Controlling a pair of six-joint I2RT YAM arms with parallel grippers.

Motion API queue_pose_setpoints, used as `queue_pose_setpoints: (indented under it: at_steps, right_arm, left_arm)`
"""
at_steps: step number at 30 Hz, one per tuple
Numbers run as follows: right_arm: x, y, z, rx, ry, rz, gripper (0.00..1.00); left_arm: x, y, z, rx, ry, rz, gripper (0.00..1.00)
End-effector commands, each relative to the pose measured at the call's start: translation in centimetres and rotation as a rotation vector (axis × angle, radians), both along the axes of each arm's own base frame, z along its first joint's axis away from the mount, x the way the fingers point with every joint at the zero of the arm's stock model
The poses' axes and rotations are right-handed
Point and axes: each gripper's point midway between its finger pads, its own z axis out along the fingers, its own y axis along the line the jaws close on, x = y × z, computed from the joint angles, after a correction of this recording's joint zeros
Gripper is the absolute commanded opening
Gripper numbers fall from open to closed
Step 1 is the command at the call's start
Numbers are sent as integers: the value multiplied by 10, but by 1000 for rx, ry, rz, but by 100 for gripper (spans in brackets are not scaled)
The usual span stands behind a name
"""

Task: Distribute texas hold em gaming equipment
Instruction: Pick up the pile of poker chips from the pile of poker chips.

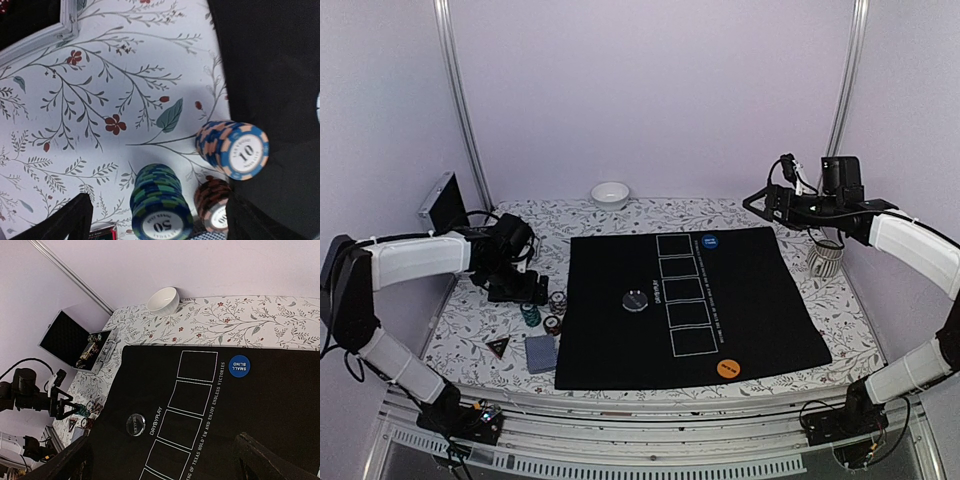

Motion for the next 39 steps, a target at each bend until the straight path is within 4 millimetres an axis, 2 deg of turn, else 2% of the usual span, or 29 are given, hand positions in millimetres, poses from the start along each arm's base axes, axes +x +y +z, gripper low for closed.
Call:
queue_pose_setpoints:
  at_steps: [1, 5, 14, 22, 28, 32, 39]
  right_arm:
    - [2, 1, -1, 15, 6, 0, 99]
    - [3, -1, -5, 7, 18, -14, 99]
    - [8, 0, -10, 9, 35, -17, 99]
    - [8, 0, -7, 11, 31, -18, 99]
    - [8, -1, -4, 14, 24, -21, 99]
    - [8, -1, -1, 13, 19, -21, 99]
    - [9, 0, 4, 14, 8, -20, 99]
  left_arm:
    - [3, 9, -18, 99, 35, -8, 90]
    - [1, 6, -21, 85, 51, -11, 78]
    - [-8, 6, -27, 64, 69, -15, 66]
    - [-9, 2, -27, 43, 68, -19, 43]
    - [-7, 1, -20, 40, 67, -24, 23]
    - [-5, 4, -13, 58, 56, -23, 0]
    - [9, 6, 16, 91, 5, -36, 0]
